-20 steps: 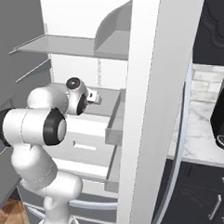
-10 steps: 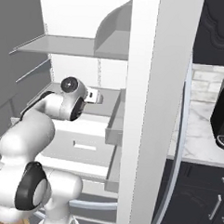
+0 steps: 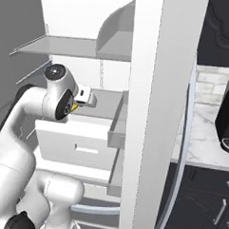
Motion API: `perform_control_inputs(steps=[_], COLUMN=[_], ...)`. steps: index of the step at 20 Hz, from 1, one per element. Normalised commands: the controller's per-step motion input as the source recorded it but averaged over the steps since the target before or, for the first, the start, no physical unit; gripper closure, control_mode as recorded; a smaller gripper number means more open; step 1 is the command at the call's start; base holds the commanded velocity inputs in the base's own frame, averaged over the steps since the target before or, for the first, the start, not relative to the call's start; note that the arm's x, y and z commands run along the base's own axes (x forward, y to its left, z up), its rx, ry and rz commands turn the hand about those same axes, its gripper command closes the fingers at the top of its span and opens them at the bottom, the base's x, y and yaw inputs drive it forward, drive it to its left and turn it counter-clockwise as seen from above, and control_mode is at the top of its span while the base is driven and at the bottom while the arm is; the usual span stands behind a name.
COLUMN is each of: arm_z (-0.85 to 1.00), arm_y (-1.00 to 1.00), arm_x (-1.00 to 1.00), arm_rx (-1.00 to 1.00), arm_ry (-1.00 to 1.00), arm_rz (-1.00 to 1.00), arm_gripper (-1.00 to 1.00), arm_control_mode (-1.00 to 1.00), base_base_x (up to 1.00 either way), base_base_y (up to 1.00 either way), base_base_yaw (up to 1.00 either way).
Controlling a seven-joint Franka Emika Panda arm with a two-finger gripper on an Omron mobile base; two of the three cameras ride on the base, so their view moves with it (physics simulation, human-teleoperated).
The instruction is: Retrieve the apple and banana from the fridge and place them into the bowl on the dining table.
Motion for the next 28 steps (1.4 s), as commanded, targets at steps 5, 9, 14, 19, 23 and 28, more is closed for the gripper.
perform_control_inputs(steps=[5,9,14,19,23,28], arm_z=[0.01,-0.09,-0.07,0.0,0.0,0.0], arm_y=[0.0,0.0,0.0,0.0,0.0,0.0], arm_x=[-0.99,-0.56,-0.27,-0.14,0.0,0.0], arm_rx=[0.0,0.0,0.0,0.0,0.0,0.0], arm_ry=[0.08,0.11,0.15,0.16,0.0,0.0], arm_rz=[0.05,0.06,0.05,0.02,0.0,0.0], arm_gripper=[1.0,1.0,1.0,1.0,1.0,1.0], arm_control_mode=[-1.0,-1.0,-1.0,-1.0,1.0,1.0], base_base_x=[0.0,0.0,0.0,0.0,-0.42,-0.74], base_base_y=[0.0,0.0,0.0,0.0,0.0,0.0], base_base_yaw=[0.0,0.0,0.0,0.0,0.03,0.0])
